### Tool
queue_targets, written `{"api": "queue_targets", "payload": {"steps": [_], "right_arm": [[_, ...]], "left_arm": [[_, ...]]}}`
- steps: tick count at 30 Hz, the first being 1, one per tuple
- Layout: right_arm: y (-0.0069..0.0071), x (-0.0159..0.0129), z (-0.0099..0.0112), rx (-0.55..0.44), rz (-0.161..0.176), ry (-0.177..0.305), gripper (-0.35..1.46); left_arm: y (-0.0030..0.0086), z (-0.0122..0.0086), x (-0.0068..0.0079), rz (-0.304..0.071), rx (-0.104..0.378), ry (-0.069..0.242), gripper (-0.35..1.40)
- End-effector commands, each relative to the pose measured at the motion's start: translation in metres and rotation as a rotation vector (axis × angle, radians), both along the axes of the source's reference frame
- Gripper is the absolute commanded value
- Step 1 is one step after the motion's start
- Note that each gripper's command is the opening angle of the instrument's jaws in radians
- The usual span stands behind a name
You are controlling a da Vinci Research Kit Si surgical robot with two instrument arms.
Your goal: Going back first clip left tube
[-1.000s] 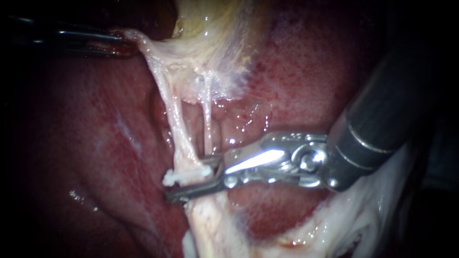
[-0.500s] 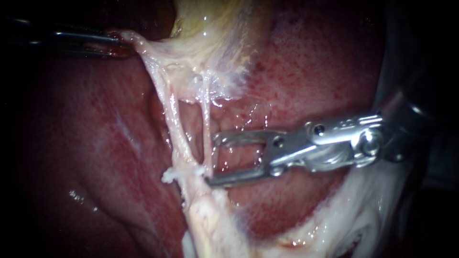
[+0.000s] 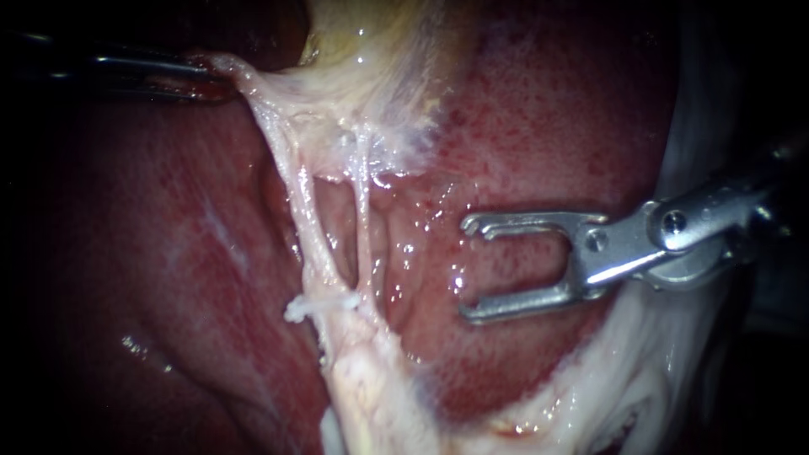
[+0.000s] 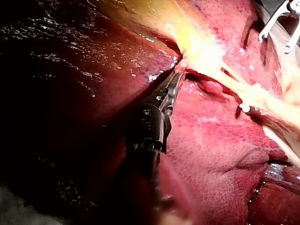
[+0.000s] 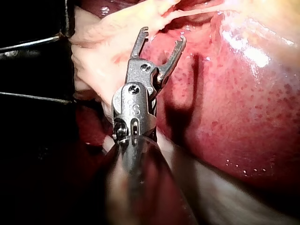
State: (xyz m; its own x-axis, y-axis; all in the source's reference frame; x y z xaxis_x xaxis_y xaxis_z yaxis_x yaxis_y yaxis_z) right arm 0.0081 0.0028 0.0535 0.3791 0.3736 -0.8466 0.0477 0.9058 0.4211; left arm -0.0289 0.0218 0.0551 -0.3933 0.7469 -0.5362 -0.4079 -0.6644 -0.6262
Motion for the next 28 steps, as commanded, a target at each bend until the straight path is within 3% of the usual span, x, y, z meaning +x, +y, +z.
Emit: {"api": "queue_targets", "payload": {"steps": [1, 7, 16, 28], "right_arm": [[0.0, -0.0001, 0.0, -0.001, -0.001, 0.001, 0.5], [-0.0001, -0.0003, 0.0002, -0.009, -0.017, 0.007, 0.5], [-0.0001, -0.0005, 0.0003, -0.009, -0.018, 0.007, 0.5], [-0.0003, -0.0002, 0.0003, -0.009, -0.02, 0.008, 0.5]], "left_arm": [[0.0, 0.0, -0.0001, 0.0, -0.001, 0.0, -0.35], [-0.0012, 0.0011, -0.0014, -0.008, -0.01, 0.007, -0.35], [-0.0035, 0.0038, -0.0044, 0.025, 0.003, 0.005, -0.35], [-0.0033, 0.0035, -0.0039, 0.031, 0.007, 0.0, -0.35]]}}
